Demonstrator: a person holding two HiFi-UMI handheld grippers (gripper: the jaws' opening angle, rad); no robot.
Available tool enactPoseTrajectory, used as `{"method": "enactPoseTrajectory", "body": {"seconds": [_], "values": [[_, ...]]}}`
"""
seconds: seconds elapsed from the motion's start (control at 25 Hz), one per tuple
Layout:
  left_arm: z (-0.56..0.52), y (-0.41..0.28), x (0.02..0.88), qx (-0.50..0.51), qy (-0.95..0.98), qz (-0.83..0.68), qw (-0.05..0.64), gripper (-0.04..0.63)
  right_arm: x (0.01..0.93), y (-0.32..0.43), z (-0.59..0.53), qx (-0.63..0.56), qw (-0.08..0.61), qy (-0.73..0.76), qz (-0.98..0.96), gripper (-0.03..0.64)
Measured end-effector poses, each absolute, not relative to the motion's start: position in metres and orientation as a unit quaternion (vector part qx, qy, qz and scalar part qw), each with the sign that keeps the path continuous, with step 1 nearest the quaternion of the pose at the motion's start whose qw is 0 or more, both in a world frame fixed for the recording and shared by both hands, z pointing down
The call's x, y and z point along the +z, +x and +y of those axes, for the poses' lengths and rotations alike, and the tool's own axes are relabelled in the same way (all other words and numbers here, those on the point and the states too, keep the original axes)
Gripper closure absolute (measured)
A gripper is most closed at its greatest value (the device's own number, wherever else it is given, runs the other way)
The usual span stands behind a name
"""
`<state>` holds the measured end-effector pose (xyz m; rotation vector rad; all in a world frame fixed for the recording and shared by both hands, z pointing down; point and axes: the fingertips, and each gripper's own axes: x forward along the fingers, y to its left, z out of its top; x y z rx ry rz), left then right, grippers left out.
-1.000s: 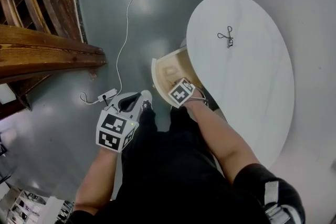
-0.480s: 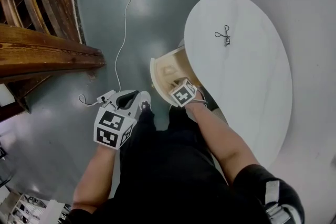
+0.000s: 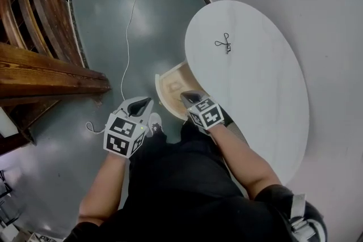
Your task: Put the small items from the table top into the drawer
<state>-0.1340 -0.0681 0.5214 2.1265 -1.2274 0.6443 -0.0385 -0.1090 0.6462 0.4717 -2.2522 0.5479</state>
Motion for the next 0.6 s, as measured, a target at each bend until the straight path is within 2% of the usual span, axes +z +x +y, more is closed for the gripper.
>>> {"method": "enactPoseTrajectory", "body": {"seconds": [0.28, 0.6], "values": [[-0.084, -0.123, 0.491, 0.212, 0.828, -0.446, 0.264, 0.58, 0.54, -0.038, -0.119, 0.199, 0.264, 0.229, -0.915, 0.609], [-0.098, -0.111, 0.458, 0.195, 0.851, -0.435, 0.22, 0.58, 0.473, -0.027, -0.125, 0.158, 0.211, 0.262, -0.928, 0.609]]}}
